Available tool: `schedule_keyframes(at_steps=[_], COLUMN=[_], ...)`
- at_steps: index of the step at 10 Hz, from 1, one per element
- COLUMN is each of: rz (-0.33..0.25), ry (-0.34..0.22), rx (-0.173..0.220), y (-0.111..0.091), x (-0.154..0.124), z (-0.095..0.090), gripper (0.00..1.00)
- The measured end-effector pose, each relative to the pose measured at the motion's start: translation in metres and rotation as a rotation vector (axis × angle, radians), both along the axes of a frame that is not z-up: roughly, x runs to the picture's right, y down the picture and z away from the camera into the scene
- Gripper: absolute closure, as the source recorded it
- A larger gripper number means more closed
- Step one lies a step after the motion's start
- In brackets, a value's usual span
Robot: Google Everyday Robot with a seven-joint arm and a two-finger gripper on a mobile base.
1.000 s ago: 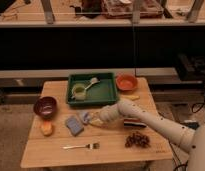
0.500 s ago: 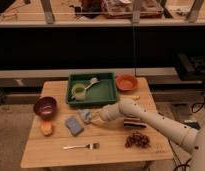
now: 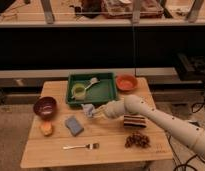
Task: Wipe red bowl with towel
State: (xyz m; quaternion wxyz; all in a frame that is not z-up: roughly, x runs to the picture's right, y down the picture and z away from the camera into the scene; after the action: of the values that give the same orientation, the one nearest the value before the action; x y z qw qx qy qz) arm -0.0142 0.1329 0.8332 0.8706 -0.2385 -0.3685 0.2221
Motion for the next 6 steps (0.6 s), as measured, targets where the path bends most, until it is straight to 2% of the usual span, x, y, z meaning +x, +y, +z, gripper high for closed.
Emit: schedule_keyframes(at_steps=[1,3,4,6], rz=[-0.009,-0.009,0.019,0.090], ry=[0.045,0.124,0.155,0.175], rx=[0.010,0.001,-0.007,-0.007], y=[-0.005,-0.005,-0.003,0.001], x=[0.010,0.034,0.056,0.095], z=[-0.005,-0.004,-0.003,-0.003], gripper=[1.00,1.00,1.00,1.00])
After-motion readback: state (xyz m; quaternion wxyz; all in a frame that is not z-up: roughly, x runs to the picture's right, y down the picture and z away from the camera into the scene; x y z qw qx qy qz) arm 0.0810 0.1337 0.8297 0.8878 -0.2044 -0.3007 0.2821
